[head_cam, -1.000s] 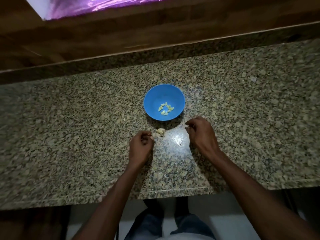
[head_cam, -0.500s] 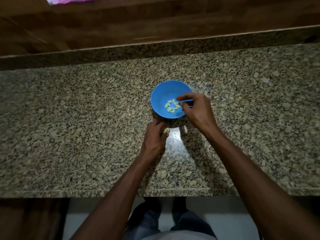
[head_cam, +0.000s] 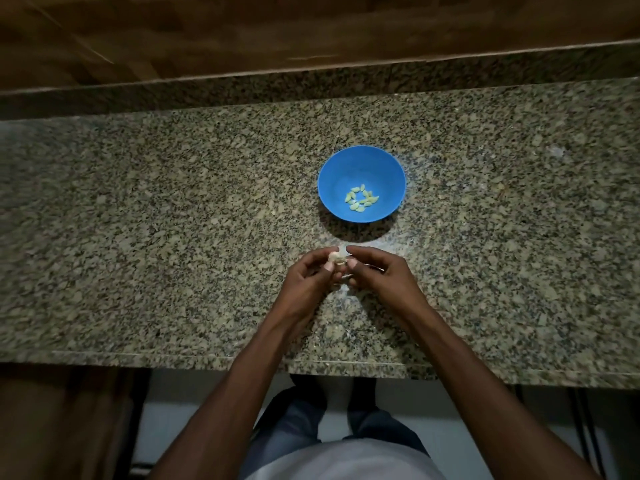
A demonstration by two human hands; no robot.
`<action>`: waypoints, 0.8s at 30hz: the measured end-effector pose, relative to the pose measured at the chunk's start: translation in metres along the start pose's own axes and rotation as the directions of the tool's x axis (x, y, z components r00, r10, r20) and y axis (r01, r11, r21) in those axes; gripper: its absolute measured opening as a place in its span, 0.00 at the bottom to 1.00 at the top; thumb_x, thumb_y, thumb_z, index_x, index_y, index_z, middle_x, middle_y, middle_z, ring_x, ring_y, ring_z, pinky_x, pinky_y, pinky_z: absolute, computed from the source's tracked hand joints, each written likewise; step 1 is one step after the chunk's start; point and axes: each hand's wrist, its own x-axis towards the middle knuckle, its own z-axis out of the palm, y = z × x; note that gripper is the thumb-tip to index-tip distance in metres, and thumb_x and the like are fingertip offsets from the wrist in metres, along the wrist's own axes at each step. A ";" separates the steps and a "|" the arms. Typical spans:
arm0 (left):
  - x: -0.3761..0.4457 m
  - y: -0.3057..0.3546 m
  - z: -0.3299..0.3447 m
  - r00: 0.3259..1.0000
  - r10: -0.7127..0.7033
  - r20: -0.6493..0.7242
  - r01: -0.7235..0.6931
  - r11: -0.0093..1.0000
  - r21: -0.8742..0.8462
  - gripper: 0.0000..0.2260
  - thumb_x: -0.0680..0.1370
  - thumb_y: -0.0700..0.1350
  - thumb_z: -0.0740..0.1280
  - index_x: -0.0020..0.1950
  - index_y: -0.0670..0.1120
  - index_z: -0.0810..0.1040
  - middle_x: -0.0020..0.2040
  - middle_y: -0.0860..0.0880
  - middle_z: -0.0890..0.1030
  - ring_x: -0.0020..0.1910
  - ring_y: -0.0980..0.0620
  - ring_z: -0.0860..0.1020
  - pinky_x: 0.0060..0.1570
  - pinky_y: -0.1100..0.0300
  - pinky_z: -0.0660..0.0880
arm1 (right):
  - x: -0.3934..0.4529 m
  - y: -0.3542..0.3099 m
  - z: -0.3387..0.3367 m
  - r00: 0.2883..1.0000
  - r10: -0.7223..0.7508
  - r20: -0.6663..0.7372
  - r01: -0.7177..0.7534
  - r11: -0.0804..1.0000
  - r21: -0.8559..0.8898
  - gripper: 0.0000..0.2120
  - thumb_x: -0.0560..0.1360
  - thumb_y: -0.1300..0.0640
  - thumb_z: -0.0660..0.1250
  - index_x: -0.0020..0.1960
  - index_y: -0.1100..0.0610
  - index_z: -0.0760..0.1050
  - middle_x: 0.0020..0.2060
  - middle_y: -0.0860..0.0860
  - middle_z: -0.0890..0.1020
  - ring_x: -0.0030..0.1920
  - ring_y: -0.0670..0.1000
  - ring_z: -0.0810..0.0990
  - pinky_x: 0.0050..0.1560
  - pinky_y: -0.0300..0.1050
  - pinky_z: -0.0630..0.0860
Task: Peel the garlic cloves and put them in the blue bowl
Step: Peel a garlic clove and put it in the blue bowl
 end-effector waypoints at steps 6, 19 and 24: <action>-0.015 0.005 -0.001 0.999 -0.002 -0.045 0.010 0.986 0.164 0.10 0.83 0.41 0.68 0.64 0.46 0.80 0.53 0.41 0.87 0.51 0.47 0.85 0.52 0.52 0.79 | -0.005 0.005 0.008 1.000 -0.026 -0.010 0.026 0.998 0.048 0.09 0.77 0.59 0.77 0.57 0.58 0.86 0.50 0.54 0.89 0.53 0.56 0.88 0.57 0.54 0.85; -0.019 0.010 -0.013 0.950 0.311 -0.031 -0.244 0.800 0.548 0.07 0.79 0.46 0.76 0.54 0.46 0.86 0.48 0.51 0.88 0.48 0.53 0.86 0.51 0.52 0.85 | -0.005 0.012 0.015 0.986 -0.164 0.028 0.166 0.982 -0.089 0.08 0.78 0.58 0.77 0.56 0.57 0.86 0.50 0.51 0.89 0.52 0.51 0.88 0.52 0.50 0.86; -0.019 0.010 -0.012 0.924 0.381 -0.010 -0.291 0.721 0.629 0.07 0.78 0.46 0.77 0.54 0.45 0.88 0.47 0.52 0.88 0.47 0.56 0.86 0.50 0.53 0.85 | -0.009 0.011 0.012 0.980 -0.193 0.055 0.194 0.981 -0.015 0.08 0.76 0.61 0.78 0.54 0.59 0.87 0.48 0.50 0.89 0.51 0.50 0.88 0.49 0.41 0.83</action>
